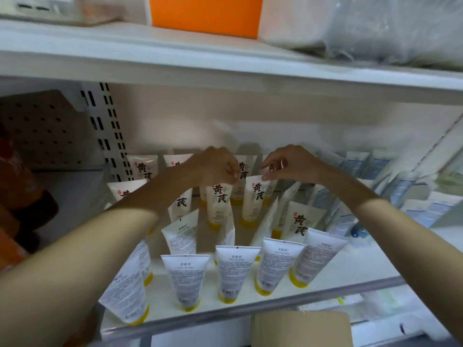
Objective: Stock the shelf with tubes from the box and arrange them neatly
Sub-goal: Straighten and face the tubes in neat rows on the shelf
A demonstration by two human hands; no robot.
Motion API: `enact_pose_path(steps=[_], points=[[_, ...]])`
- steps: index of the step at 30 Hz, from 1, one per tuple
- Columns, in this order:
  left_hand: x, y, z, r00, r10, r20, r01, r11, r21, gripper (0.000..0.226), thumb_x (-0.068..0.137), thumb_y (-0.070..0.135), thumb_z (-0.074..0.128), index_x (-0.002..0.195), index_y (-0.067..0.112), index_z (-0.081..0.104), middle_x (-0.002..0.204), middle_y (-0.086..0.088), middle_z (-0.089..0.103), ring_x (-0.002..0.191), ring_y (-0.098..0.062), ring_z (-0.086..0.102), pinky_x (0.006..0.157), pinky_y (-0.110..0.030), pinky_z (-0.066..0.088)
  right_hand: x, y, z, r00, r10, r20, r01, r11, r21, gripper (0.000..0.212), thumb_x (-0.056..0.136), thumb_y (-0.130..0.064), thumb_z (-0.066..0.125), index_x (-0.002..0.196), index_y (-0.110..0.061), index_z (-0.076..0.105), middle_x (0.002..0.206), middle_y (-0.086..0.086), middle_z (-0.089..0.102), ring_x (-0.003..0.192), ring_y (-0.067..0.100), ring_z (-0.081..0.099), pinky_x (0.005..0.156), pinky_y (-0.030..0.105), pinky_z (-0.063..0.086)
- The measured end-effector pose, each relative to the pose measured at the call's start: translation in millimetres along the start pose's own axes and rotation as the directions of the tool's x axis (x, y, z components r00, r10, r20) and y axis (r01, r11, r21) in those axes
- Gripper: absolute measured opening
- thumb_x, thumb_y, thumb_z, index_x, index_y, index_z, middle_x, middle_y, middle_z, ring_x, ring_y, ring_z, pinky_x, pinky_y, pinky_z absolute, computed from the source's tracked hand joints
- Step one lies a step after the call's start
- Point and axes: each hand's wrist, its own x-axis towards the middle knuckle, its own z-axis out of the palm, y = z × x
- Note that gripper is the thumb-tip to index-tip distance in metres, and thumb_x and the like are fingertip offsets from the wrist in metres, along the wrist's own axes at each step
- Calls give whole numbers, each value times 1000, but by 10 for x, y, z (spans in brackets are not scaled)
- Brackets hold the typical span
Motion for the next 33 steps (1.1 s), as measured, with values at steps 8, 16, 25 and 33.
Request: enact_pose_path(steps=[8, 16, 25, 33], points=[[268, 316, 123, 998, 50, 46, -54, 992, 111, 31, 79, 39, 72, 104, 20, 71, 95, 7, 70, 85, -15, 63, 81, -32, 51, -409, 271, -441, 989, 51, 138, -64, 994, 88, 15, 75, -17, 76, 90, -19, 75, 87, -8, 72, 72, -6, 62, 71, 9, 46], [313, 255, 320, 995, 95, 23, -98, 976, 194, 24, 84, 37, 66, 75, 16, 63, 68, 3, 60, 62, -15, 53, 61, -29, 39, -379, 384, -139, 998, 6, 66, -13, 995, 99, 18, 69, -19, 80, 87, -21, 74, 85, -9, 70, 74, -5, 60, 71, 11, 44], [290, 242, 314, 993, 119, 20, -121, 984, 135, 22, 83, 29, 69, 63, 26, 60, 56, 12, 50, 52, -8, 49, 58, -26, 36, -373, 423, -94, 999, 50, -13, -49, 998, 46, 10, 72, -17, 78, 77, -11, 72, 72, -7, 64, 63, -2, 56, 61, 6, 43], [298, 224, 330, 995, 103, 9, -104, 984, 145, 17, 82, 31, 69, 88, 16, 72, 74, 6, 61, 70, -16, 57, 63, -27, 37, -356, 425, -77, 998, 58, -38, -59, 998, -23, 13, 76, -28, 76, 78, -16, 70, 68, -11, 60, 62, 1, 53, 61, 16, 40]])
